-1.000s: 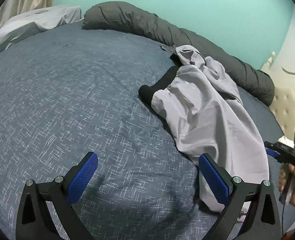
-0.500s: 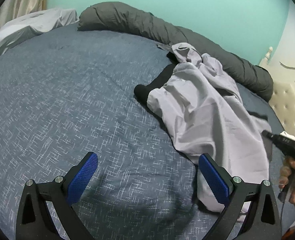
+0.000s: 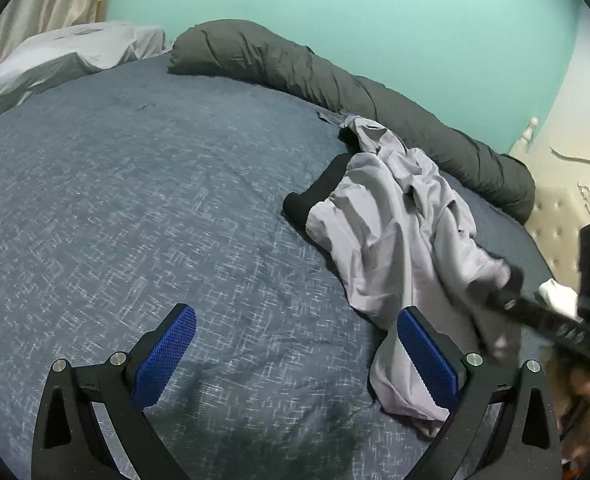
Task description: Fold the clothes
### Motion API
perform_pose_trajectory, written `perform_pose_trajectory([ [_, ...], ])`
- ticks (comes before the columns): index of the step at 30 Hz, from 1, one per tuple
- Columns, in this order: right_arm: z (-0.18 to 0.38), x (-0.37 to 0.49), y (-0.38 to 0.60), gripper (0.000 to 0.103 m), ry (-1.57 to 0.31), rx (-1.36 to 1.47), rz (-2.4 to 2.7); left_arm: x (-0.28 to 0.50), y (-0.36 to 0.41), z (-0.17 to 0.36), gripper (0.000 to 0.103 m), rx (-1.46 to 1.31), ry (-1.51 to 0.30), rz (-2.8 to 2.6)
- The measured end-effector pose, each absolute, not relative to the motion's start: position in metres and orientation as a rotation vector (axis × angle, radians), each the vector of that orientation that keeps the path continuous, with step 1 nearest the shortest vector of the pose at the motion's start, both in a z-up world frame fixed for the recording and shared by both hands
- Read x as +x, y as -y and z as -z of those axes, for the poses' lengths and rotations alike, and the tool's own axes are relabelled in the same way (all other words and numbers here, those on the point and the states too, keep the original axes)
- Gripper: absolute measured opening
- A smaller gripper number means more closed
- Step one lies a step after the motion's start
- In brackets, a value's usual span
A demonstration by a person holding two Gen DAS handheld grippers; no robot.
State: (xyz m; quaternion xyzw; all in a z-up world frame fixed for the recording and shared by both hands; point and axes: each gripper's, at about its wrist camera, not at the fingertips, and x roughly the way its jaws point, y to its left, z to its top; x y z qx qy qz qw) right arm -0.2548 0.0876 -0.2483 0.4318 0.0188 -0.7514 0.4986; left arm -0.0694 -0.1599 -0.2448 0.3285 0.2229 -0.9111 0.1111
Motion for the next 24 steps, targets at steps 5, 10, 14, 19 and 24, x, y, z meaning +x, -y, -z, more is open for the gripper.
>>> perform_pose_trajectory([
  [5,0.243,-0.257,-0.125,0.035,0.033,1.033,1.853,-0.075,0.155,0.242,0.103,0.969,-0.669,2.707],
  [10,0.239,-0.262,-0.185,0.041,0.103,0.977,1.960,-0.092,0.124,0.244,0.103,1.053,-0.622,2.777],
  [14,0.250,-0.281,-0.232,0.043,0.212,0.990,2.070,-0.103,0.095,0.242,0.103,1.090,-0.586,2.826],
  [19,0.267,-0.295,-0.265,0.043,0.284,1.016,2.165,-0.122,0.053,0.239,0.103,1.134,-0.531,2.884],
  [24,0.275,-0.297,-0.283,0.043,0.315,0.961,2.196,-0.139,0.019,0.240,0.103,1.176,-0.480,2.908],
])
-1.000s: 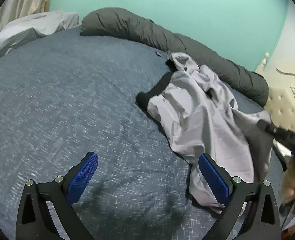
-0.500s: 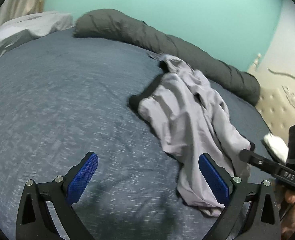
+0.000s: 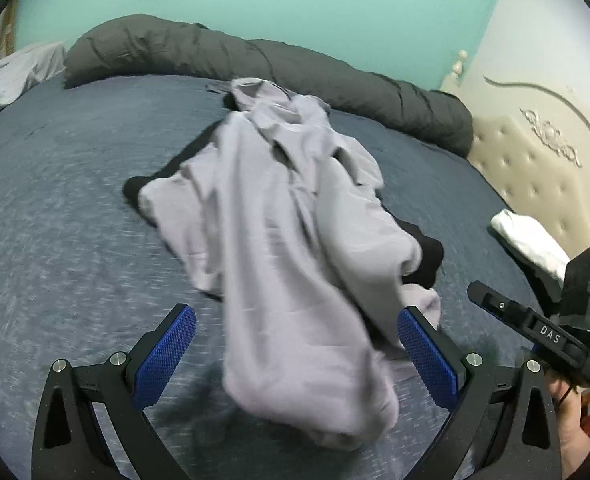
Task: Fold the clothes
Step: 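Lower the left tool onto the jacket hem and close its fingers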
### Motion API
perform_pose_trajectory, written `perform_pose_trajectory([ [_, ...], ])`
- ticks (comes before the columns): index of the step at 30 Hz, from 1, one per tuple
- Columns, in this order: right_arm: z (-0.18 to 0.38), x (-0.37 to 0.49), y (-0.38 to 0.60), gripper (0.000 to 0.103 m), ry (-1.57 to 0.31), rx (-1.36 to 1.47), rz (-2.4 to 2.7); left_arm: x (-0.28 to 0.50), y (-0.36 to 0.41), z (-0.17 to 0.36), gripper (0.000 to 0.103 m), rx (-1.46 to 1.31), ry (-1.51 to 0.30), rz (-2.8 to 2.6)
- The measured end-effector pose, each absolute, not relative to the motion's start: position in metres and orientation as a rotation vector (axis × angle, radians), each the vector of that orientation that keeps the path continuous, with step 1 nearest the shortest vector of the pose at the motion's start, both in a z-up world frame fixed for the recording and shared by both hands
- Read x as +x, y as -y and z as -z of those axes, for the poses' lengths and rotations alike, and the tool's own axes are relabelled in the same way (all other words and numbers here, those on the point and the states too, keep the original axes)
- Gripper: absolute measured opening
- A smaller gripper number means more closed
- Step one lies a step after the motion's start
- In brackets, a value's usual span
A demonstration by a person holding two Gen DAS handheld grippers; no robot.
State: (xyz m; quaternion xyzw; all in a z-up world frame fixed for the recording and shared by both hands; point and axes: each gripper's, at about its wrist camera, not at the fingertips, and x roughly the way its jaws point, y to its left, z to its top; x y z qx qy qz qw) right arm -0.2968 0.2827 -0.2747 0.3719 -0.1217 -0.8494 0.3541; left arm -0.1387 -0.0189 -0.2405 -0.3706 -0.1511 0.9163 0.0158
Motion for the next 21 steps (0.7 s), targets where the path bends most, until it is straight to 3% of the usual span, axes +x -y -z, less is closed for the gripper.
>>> perform_pose_trajectory([
  [16,0.302,-0.302,-0.288,0.043,0.363,0.936,2.169,-0.178,0.014,0.253,0.102,-1.181,0.479,-2.860],
  [21,0.304,-0.303,-0.287,0.043,0.371,0.933,2.163,-0.180,0.020,0.261,0.098,-1.205,0.505,-2.847],
])
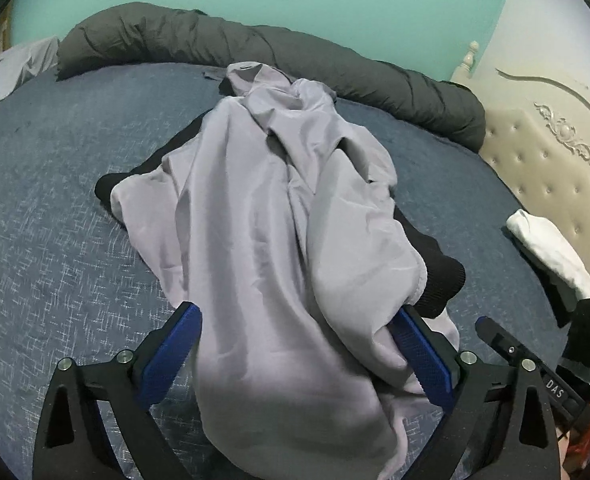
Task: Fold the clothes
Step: 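Lower the left tool onto the jacket hem and close its fingers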
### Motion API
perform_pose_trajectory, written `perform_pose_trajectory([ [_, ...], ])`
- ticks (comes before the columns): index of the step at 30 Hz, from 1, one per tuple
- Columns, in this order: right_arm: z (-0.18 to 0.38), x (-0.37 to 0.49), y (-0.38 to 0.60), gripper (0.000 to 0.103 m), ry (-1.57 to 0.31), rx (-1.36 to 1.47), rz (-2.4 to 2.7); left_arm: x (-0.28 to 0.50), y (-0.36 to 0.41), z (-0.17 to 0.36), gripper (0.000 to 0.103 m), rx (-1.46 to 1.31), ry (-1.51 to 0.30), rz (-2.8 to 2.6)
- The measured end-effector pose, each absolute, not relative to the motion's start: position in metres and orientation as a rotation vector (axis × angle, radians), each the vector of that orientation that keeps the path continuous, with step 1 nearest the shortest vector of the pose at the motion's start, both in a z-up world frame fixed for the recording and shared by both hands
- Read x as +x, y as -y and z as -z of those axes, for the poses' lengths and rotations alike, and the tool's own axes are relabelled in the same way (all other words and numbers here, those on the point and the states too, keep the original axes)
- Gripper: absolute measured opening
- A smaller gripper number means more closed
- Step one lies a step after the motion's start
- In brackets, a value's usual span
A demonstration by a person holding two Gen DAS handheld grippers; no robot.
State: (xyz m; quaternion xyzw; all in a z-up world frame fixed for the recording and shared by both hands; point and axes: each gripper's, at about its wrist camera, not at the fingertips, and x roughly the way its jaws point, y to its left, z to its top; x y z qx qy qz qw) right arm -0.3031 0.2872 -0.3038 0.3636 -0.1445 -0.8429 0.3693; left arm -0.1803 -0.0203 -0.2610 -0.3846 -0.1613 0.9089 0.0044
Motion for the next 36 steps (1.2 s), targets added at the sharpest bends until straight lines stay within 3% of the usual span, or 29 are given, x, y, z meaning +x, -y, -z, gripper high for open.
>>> perform_pose_trajectory([
  [4,0.304,-0.306,-0.287,0.043,0.389,0.932,2.161,-0.181,0.017,0.262,0.097,-1.202,0.461,-2.846],
  [7,0.304,-0.306,-0.286,0.043,0.395,0.931,2.158,-0.182,0.017,0.264,0.091,-1.201,0.458,-2.827],
  [9,0.305,-0.306,-0.285,0.043,0.393,0.931,2.157,-0.184,0.015,0.265,0.075,-1.208,0.437,-2.808],
  [11,0.305,-0.307,-0.284,0.043,0.393,0.933,2.156,-0.185,0.014,0.267,0.066,-1.215,0.420,-2.798],
  [14,0.307,-0.309,-0.282,0.043,0.399,0.938,2.153,-0.185,0.014,0.270,0.042,-1.218,0.415,-2.793],
  [18,0.308,-0.312,-0.280,0.043,0.404,0.938,2.151,-0.182,0.015,0.267,0.027,-1.205,0.386,-2.799],
  [29,0.310,-0.316,-0.275,0.043,0.403,0.942,2.142,-0.174,-0.006,0.246,0.028,-1.134,0.113,-2.868],
  [34,0.313,-0.317,-0.272,0.043,0.404,0.961,2.137,-0.186,-0.011,0.258,0.027,-1.159,0.164,-2.785],
  [36,0.313,-0.319,-0.272,0.043,0.402,0.962,2.143,-0.189,-0.009,0.261,0.008,-1.167,0.183,-2.768],
])
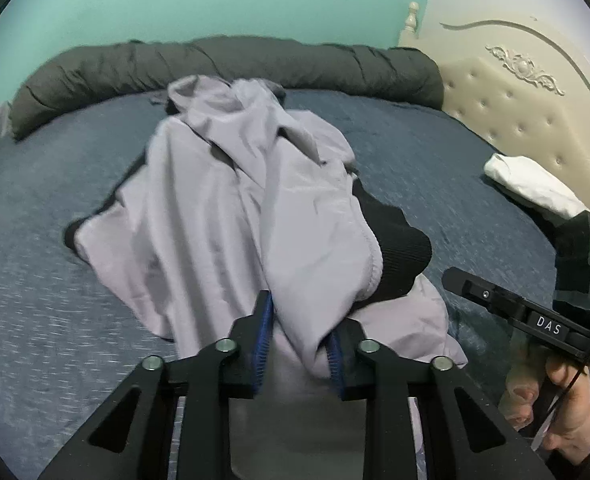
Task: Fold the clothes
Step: 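Lower the left tool onto the jacket hem and close its fingers, then lift the jacket hem with the left tool while the right tool grips the black-trimmed edge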
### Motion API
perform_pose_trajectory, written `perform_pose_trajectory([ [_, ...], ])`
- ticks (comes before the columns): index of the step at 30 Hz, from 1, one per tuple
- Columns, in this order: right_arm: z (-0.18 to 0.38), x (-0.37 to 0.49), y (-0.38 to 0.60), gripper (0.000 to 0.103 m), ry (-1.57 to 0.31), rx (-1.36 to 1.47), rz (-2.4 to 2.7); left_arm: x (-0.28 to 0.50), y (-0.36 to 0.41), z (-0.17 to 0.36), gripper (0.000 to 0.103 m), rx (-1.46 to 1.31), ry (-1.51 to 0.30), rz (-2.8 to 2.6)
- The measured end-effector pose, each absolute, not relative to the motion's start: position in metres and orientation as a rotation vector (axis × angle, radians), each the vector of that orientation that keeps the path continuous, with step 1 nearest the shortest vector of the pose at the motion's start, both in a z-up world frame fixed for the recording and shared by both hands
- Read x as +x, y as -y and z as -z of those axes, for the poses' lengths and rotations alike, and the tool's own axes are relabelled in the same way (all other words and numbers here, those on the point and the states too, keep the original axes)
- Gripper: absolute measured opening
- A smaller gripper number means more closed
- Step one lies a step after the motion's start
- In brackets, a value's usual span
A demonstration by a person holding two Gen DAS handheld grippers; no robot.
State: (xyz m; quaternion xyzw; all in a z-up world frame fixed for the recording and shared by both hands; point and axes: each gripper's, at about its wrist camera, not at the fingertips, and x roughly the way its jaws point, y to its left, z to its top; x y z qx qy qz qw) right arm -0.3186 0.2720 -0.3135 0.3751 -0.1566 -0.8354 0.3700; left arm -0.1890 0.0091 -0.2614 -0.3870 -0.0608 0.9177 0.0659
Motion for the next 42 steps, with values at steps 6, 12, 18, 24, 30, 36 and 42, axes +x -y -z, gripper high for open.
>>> perform_pose_trajectory([
  [6,0.314,-0.323,-0.274,0.043,0.399,0.965,2.161,-0.173,0.021,0.248,0.003,-1.115,0.240,-2.839],
  [12,0.312,-0.323,-0.267,0.043,0.326,0.959,2.187,-0.149,0.070,0.233,0.002,-1.072,0.345,-2.935],
  [18,0.301,-0.339,-0.246,0.051,0.152,0.937,2.243,-0.140,0.092,0.244,0.002,-1.087,0.450,-2.914],
  [24,0.296,-0.389,-0.195,0.052,-0.189,0.953,2.241,-0.138,0.099,0.245,0.002,-1.071,0.515,-2.884],
  [30,0.300,-0.406,-0.147,0.052,-0.493,0.898,2.178,-0.141,0.105,0.251,0.002,-1.071,0.592,-2.849],
  [36,0.314,-0.412,-0.121,0.052,-0.729,0.835,2.144,-0.146,0.106,0.256,0.002,-1.075,0.610,-2.838],
  [42,0.318,-0.420,-0.119,0.011,-0.757,0.826,2.144,-0.152,0.106,0.260,0.002,-1.086,0.610,-2.823],
])
